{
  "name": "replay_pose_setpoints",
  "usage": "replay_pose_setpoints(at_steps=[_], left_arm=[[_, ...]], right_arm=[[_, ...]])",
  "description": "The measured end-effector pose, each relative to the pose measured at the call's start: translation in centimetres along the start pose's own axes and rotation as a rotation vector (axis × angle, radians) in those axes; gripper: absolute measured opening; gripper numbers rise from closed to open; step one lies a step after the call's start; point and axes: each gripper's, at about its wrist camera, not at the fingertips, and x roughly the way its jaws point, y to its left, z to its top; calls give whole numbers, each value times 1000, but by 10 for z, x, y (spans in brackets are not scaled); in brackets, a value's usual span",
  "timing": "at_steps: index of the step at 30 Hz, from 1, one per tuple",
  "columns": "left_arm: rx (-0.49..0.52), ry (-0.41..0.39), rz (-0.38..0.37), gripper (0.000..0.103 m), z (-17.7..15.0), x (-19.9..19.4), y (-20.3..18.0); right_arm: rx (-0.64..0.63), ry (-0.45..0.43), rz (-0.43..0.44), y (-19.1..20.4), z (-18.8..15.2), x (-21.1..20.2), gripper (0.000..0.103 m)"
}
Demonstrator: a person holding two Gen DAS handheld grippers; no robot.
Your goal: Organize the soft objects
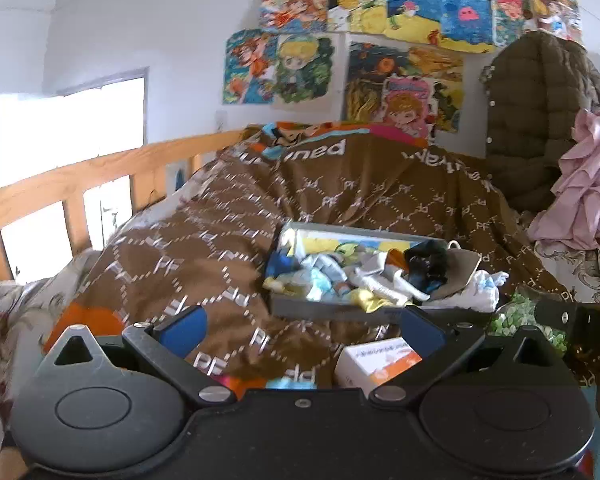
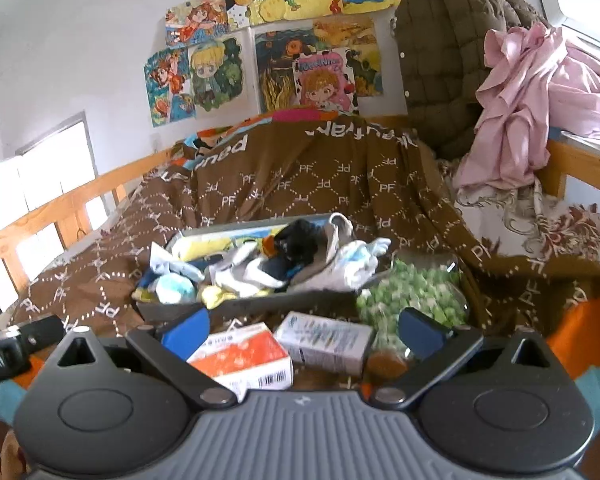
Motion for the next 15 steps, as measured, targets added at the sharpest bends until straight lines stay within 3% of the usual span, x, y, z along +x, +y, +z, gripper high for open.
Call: replay_pose_setpoints(at_steps=[15], left_arm=[[-38, 48, 49, 102, -33, -36, 24]], right_arm=[[-56, 31, -33, 24, -27, -31, 103]])
